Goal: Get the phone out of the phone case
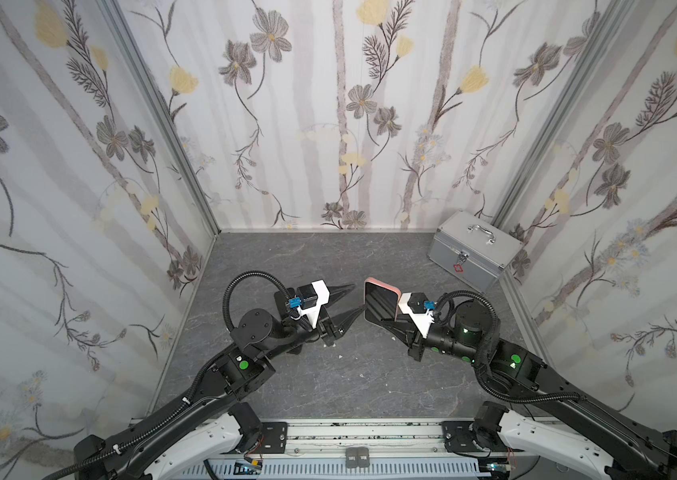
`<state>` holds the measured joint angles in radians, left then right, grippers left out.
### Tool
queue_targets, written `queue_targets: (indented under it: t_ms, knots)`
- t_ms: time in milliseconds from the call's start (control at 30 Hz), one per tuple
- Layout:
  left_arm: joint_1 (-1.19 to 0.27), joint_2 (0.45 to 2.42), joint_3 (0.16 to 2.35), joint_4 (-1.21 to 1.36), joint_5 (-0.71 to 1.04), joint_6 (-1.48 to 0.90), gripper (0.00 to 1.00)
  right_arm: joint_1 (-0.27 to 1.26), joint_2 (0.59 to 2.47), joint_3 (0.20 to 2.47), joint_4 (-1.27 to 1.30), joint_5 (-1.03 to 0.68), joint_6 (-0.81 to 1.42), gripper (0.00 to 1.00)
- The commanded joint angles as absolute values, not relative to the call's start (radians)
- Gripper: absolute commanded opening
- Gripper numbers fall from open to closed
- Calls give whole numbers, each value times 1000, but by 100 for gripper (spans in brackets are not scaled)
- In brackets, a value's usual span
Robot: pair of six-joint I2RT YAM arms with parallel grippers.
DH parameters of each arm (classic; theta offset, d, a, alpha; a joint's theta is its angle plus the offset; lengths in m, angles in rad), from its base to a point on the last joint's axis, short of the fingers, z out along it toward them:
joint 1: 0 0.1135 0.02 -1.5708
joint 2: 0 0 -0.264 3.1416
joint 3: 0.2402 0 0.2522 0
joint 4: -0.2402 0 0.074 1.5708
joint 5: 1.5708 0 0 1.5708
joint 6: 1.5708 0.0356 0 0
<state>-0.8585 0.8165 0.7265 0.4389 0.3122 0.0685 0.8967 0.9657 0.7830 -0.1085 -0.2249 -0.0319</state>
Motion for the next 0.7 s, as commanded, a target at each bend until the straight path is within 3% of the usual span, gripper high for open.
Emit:
queue_targets:
  t_ms: [0,667]
  knots:
    - [-857,825,743,463,321,78,48,906,971,796,-76,-212,-63,0]
    - [-859,839,756,463,337,70,36,932,985,816,-105,-225,-75,0]
